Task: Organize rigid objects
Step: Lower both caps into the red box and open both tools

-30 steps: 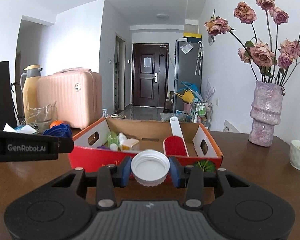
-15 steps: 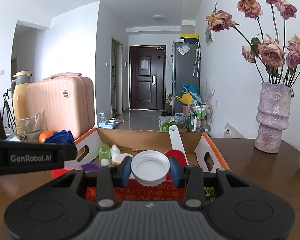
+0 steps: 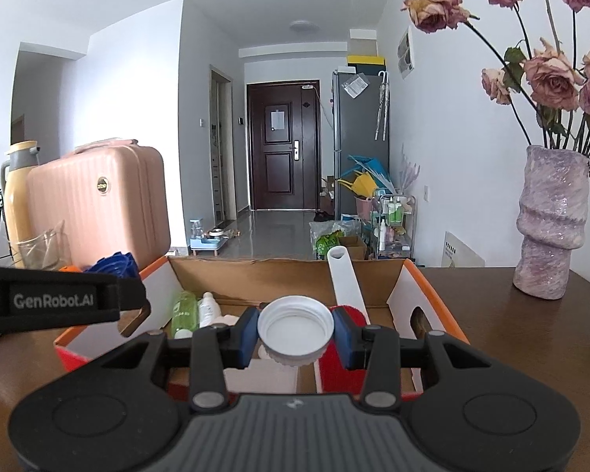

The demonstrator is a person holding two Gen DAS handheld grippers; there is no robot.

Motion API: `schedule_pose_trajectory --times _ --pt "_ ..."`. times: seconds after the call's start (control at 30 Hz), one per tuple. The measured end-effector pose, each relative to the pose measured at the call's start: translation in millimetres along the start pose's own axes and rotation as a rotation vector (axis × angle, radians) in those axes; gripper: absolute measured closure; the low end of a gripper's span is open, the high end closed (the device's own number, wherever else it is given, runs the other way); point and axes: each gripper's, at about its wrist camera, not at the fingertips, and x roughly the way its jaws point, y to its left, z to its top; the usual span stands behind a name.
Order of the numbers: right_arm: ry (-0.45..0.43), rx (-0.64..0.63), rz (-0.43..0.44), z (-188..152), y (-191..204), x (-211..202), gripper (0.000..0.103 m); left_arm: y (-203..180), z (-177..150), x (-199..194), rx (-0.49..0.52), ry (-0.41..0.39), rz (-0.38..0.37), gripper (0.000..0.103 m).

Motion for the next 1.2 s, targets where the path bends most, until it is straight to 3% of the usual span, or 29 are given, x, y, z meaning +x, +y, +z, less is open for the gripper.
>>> schedule_pose_trajectory --times 0.77,1.2 --pt "0.025 -0.014 -0.005 8.7 -2.7 54.4 0.064 1.0 14.5 61.9 0.028 0.035 0.033 0.049" --pt "0.04 -0.023 -0.003 12.3 -7.8 64.7 0.064 5.4 16.6 81.2 0.055 0.052 0.045 0.049"
